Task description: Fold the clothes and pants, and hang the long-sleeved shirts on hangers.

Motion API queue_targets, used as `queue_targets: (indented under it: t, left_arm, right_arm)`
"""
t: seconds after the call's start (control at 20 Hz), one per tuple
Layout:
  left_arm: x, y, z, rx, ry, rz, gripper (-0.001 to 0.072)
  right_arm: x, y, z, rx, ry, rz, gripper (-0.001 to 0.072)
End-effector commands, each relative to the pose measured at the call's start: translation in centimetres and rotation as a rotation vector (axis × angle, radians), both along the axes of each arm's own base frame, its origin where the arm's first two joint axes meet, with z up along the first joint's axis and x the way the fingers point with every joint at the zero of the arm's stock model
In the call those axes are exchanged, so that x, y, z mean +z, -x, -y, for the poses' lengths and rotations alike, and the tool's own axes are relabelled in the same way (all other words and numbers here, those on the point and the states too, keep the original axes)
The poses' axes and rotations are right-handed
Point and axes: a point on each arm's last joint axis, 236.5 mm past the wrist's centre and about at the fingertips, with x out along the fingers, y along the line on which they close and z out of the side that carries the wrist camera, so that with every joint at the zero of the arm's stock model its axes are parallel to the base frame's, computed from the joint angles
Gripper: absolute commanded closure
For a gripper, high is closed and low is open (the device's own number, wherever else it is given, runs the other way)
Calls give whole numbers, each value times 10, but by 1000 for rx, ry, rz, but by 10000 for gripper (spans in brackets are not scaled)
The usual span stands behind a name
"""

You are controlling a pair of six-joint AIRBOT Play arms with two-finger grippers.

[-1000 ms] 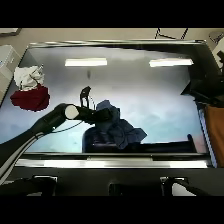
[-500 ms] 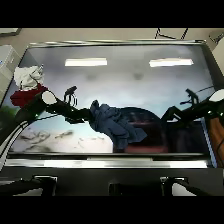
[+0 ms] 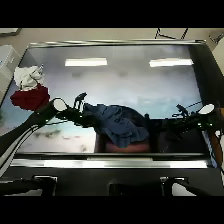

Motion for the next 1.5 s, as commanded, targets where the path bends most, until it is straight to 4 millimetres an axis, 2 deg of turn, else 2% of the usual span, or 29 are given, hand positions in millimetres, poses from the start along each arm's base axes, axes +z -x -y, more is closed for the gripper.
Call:
queue_targets:
  t: [0.0, 0.1, 0.15, 0.2, 0.25, 0.45, 0.55, 0.65, 0.85, 1.2, 1.3, 1.35, 1.4, 1.45]
  left_arm:
    - [-3, 17, -30, -106, -59, -35, 680]
    - [4, 17, -49, -96, -67, -49, 658]
    - [7, 16, -57, -89, -63, -56, 502]
    - [9, 18, -66, -88, -60, -72, 275]
    - [11, 18, -75, -84, -56, -83, 182]
    - [10, -3, -120, 51, -47, -86, 181]
    - [4, -6, -127, 85, -36, -106, 181]
    - [-6, -2, -117, 83, -5, -138, 181]
    - [-20, 13, -83, 17, 58, -190, 182]
    - [-32, 22, -71, -22, 40, -214, 201]
    - [-38, 24, -68, -26, 37, -231, 287]
    - [-39, 25, -67, -29, 36, -235, 386]
    - [-38, 24, -68, -28, 36, -232, 420]
    - [-35, 21, -71, -20, 40, -223, 424]
  right_arm:
    - [0, -3, -5, -9, -15, 10, 18]
    - [-4, -4, -18, 27, -8, 24, 18]
    - [-7, -5, -27, 54, 5, 39, 18]
    - [-9, -7, -36, 79, 16, 59, 14]
    - [-11, -11, -45, 92, 29, 78, 5]
    - [-19, -14, -64, 128, 47, 93, 1]
    - [-23, -11, -64, 128, 45, 71, 1]
    - [-23, -11, -64, 125, 43, 66, 1]
    - [-22, -1, -64, 148, 37, 29, 0]
    - [-24, 0, -60, 156, 55, 28, 0]
    - [-27, 0, -60, 138, 60, 23, 0]
    - [-30, 3, -60, 134, 59, 16, 0]
    - [-33, 7, -60, 134, 58, 3, 0]
    - [-34, 12, -61, 137, 55, -9, 0]
